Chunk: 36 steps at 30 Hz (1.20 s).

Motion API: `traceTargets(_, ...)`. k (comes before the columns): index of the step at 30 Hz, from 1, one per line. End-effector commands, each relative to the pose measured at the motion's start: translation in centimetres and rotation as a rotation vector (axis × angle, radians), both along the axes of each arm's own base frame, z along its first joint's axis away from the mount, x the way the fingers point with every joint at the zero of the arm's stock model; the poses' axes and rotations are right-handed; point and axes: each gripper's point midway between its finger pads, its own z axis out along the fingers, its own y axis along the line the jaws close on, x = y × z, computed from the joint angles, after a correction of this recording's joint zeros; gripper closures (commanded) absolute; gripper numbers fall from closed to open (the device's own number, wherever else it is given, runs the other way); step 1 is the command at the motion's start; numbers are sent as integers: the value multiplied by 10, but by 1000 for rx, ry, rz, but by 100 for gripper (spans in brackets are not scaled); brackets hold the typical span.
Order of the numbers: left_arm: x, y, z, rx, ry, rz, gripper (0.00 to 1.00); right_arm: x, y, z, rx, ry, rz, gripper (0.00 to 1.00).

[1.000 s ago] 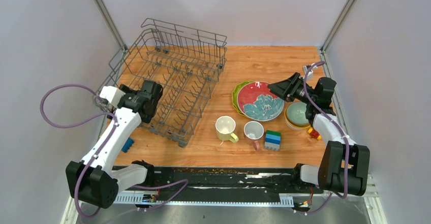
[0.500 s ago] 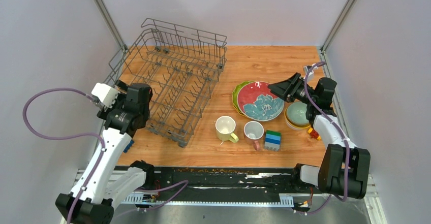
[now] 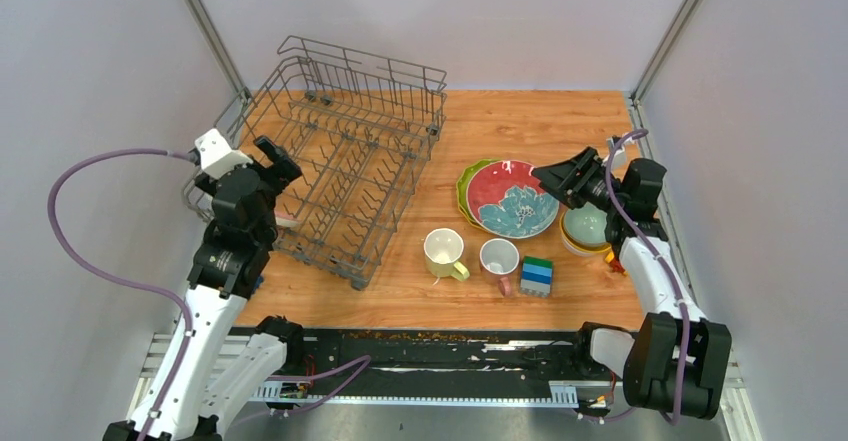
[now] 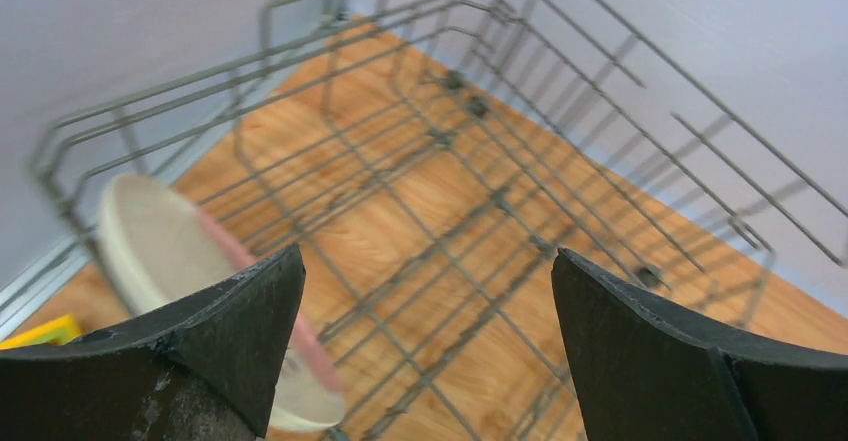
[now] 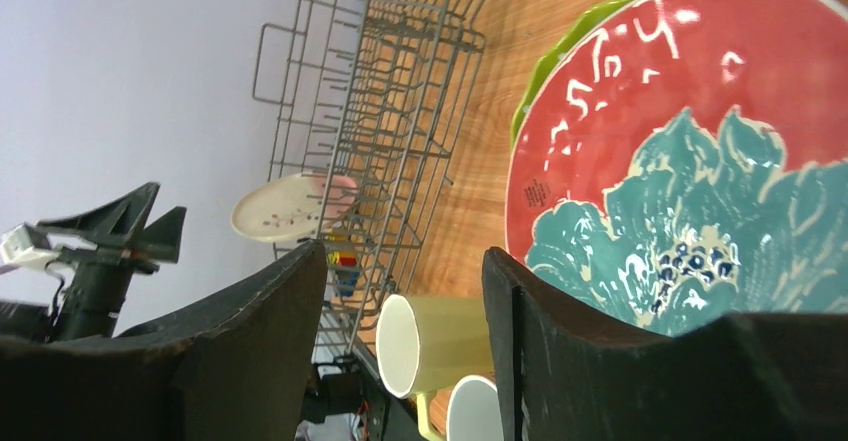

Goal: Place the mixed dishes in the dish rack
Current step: Insert the plate into the dish rack, then pick up the plate at the center of the board.

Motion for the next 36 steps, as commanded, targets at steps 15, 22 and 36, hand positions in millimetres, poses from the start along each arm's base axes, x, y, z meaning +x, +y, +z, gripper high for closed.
traceTargets(15, 32, -180, 25, -94, -81, -989, 0, -6, -41, -42, -223, 176, -242, 40)
traceTargets(22, 26, -184, 18, -59, -55, -1032, 0, -7, -42, -52, -244, 240, -228, 41)
traceTargets(36, 27, -191, 3, -97, -48, -1060, 0, -13, -45, -82, -322, 366, -222, 47)
